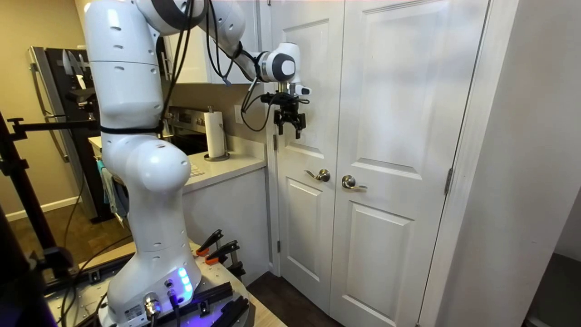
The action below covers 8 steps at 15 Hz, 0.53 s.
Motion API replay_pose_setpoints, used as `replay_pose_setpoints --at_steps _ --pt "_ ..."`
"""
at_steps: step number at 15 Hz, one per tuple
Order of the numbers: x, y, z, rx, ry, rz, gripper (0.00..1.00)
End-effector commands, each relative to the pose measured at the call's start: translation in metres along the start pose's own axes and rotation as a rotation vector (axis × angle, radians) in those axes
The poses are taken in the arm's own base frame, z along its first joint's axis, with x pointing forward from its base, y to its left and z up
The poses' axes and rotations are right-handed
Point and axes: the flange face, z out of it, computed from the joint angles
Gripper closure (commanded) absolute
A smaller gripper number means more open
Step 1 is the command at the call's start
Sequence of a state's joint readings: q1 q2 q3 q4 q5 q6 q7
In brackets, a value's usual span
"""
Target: Open the door on the left
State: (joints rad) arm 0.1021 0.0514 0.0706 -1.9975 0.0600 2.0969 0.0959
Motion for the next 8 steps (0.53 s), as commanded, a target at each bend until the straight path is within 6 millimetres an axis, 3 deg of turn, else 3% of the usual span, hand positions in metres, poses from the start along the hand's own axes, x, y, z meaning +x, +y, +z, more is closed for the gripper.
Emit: replay_pose_setpoints --at_steps 1,8 --pt "0.0025 -0.0051 0.0022 0.006 -0.001 0.005 0.0" --pt "0.0069 -0.0048 0.0017 0.01 0.0 0.003 0.0"
